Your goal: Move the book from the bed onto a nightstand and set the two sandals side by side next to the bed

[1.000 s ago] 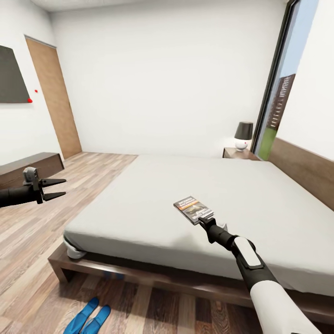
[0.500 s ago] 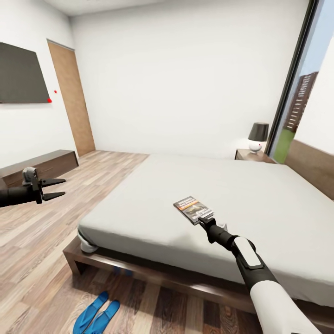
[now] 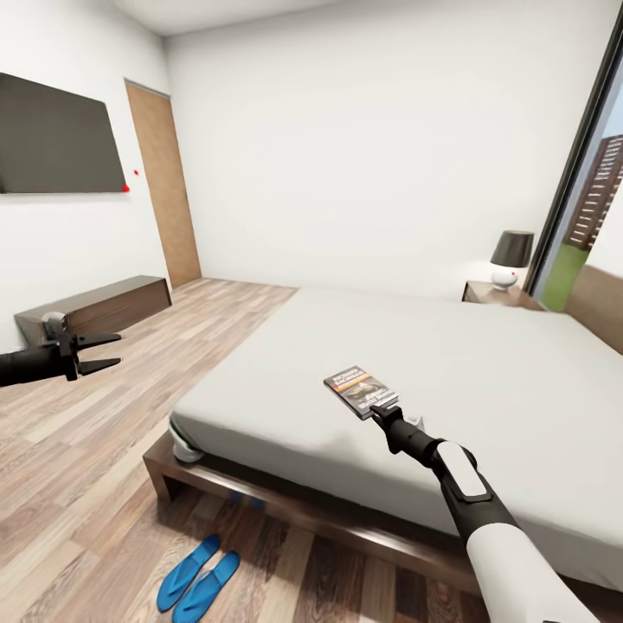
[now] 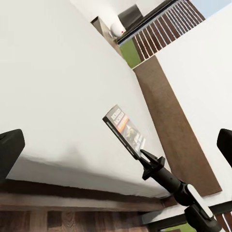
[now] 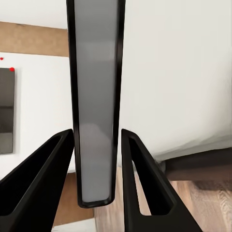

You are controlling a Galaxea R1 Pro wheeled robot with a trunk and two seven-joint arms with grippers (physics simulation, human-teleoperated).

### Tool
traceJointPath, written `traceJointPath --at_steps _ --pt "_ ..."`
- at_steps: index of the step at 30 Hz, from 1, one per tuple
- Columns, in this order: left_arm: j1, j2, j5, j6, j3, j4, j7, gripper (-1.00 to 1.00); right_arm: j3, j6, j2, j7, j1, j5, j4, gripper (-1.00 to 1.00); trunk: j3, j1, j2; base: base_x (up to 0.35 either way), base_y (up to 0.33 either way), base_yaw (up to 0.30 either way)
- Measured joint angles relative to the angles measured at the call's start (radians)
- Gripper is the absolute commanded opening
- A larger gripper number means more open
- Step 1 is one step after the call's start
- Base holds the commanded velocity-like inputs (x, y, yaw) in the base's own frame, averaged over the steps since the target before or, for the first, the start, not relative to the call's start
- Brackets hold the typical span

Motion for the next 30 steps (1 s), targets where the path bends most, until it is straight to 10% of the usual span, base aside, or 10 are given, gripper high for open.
traceJointPath --at_steps 19,30 --pt "0.0 0.083 0.0 -0.127 -0.001 0.175 0.001 1.0 0.0 0.0 0.0 0.0 -0.001 -0.003 0.0 -1.0 0.0 0.0 0.0 0.0 0.0 0.171" --pt "0.021 0.132 -0.007 -0.325 -0.007 0.375 0.04 1.0 0.0 0.0 0.0 0.0 0.0 -0.002 0.0 -1.0 0.0 0.0 0.0 0.0 0.0 0.17"
